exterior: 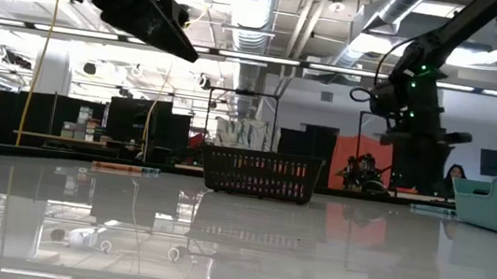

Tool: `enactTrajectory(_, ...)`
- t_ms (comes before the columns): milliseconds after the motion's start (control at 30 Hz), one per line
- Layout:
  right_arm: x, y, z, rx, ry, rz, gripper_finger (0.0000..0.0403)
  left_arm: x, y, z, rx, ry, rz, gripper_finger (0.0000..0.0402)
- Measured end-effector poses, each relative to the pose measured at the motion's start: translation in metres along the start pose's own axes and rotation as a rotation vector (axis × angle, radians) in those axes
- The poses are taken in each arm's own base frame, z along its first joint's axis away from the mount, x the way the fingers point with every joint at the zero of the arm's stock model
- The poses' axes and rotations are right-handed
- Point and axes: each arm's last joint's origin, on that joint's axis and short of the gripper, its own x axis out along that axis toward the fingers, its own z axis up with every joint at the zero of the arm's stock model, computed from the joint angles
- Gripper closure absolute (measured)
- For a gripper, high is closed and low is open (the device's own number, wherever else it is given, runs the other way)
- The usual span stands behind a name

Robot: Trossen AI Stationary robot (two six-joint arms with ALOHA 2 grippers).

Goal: Sort crayons
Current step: Put the light blue green crayon into the green bin

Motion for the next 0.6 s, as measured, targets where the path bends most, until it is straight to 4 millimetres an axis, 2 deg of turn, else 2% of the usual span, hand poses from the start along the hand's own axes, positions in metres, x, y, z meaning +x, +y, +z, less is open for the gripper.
enactTrajectory(200, -0.016, -0.003, -0.032, 0.030, -0.174, 0.072, 0.0296, 0.000, -0.001, -0.002, 0.013, 0.018, -0.004, 0.0270)
enactTrajectory(333, -0.013, -0.010, -0.050, 0.071, -0.250, 0.116, 0.0296, 0.000, -0.001, 0.000, 0.035, 0.004, -0.001, 0.0270)
enactTrajectory(600, 0.005, -0.002, -0.042, 0.107, -0.213, 0.071, 0.0296, 0.000, 0.001, 0.009, 0.046, -0.088, 0.018, 0.0270)
